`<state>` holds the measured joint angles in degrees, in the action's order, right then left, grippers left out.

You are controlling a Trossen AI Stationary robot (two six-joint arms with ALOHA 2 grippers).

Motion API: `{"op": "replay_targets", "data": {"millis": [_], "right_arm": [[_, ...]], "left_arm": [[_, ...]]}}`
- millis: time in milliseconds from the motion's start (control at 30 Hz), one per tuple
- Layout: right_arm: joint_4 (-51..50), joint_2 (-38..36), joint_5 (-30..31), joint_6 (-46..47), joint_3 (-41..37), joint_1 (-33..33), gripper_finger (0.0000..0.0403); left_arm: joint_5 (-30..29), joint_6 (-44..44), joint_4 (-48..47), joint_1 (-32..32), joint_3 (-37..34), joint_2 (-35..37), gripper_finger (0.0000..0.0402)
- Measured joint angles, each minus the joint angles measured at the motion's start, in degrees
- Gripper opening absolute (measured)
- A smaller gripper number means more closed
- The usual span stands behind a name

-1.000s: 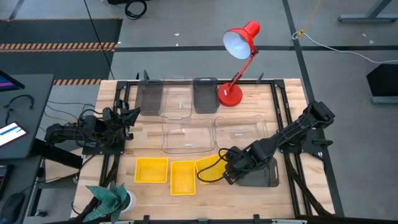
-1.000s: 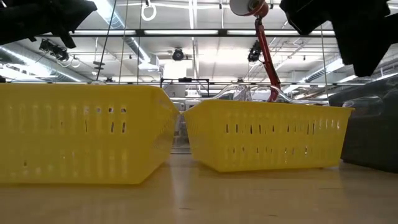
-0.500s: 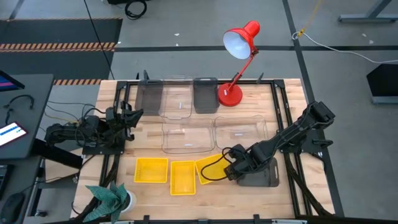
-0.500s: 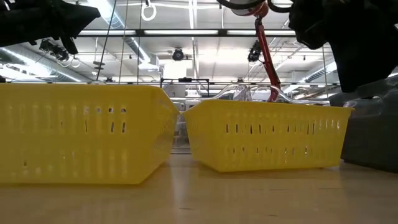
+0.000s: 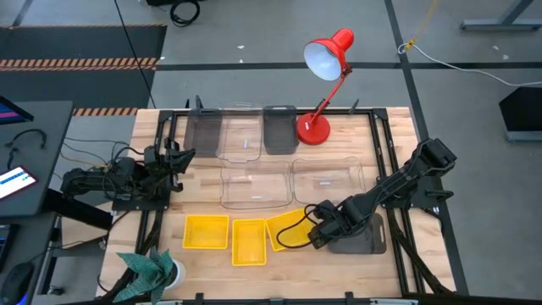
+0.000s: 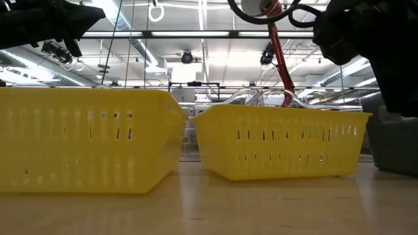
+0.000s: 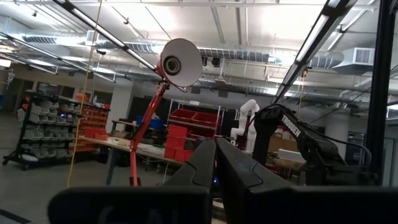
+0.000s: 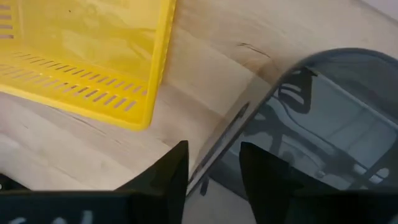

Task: Stack baskets by color
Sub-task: Stack the bottom black bin on the top right black bin

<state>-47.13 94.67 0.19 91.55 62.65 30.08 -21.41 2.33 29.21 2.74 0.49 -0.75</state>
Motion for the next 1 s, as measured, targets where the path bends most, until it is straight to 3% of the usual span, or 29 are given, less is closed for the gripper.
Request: {"op": "replay_targets", "data": {"millis": [333, 700, 833, 1000], "right_arm": [[2.32, 0.00, -1.96, -1.55, 0.00, 0.67, 0.0012], [13.81, 0.00, -6.30, -2.85, 0.00, 4.36, 0.0006], [13.31, -0.07, -7.42, -4.81, 1.94, 5.65, 0.0006], [7.79, -0.09, -5.45, -10.86, 9.94, 6.52, 0.0005]], "left_arm": [[0.00, -0.02, -0.34, 0.00, 0.00, 0.02, 0.0015], [0.00, -0.08, -0.42, 0.00, 0.00, 0.01, 0.0018], [0.00, -0.02, -0.42, 0.00, 0.02, 0.00, 0.0014], [0.00, -0.07, -0.42, 0.01, 0.00, 0.00, 0.0019]]}}
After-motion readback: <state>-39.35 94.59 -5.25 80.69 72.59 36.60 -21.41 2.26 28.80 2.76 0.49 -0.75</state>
